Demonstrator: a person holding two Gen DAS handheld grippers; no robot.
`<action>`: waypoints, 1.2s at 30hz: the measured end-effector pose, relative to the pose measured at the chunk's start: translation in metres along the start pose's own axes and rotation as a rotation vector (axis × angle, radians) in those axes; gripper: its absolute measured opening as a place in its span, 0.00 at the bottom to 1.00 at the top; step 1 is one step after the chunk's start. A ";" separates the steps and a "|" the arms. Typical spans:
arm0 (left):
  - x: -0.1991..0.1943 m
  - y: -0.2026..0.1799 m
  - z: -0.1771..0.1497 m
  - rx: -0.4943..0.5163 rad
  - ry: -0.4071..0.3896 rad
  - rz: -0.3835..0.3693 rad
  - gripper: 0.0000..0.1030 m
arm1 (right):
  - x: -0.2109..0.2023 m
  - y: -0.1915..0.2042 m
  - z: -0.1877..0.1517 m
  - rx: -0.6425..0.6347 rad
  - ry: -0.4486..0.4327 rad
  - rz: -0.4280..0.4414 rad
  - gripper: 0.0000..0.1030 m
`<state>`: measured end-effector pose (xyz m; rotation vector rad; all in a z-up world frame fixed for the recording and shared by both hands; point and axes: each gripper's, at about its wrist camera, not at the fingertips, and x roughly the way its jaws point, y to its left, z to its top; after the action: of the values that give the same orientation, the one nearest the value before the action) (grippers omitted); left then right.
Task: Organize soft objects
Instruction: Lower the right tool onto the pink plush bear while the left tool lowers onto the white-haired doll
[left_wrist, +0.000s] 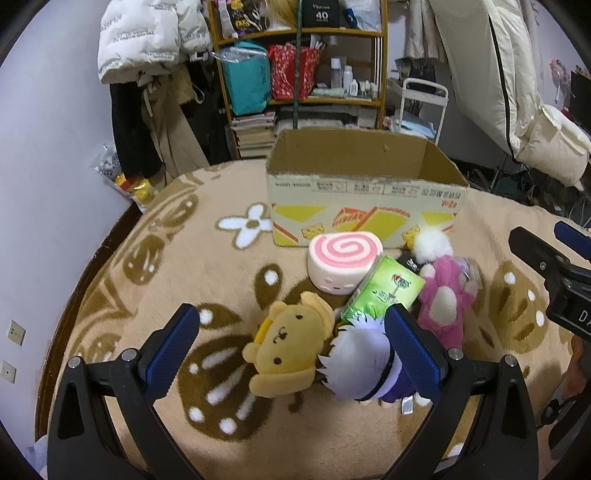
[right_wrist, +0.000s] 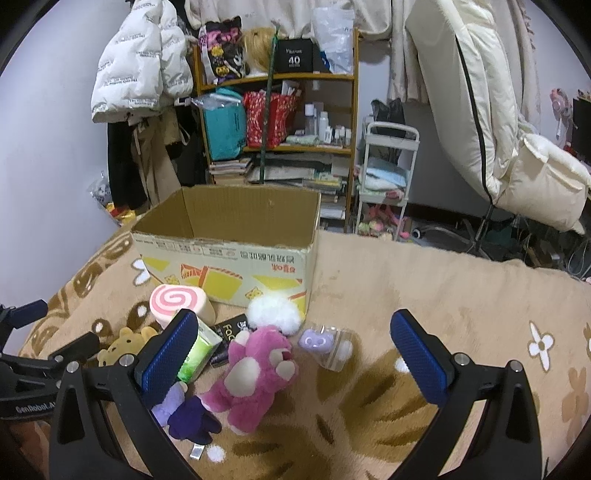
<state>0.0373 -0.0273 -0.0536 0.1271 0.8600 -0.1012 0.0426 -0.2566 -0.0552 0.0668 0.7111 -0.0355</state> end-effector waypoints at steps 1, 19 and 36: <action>0.002 -0.001 0.000 0.000 0.008 -0.002 0.96 | 0.002 0.000 0.000 0.005 0.011 0.005 1.00; 0.046 -0.033 -0.011 0.002 0.185 -0.071 0.96 | 0.050 0.004 -0.011 -0.004 0.210 0.040 1.00; 0.074 -0.048 -0.018 -0.012 0.291 -0.176 0.88 | 0.091 0.008 -0.029 0.015 0.407 0.110 0.93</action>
<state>0.0648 -0.0745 -0.1252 0.0551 1.1614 -0.2467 0.0930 -0.2475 -0.1361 0.1299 1.1129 0.0804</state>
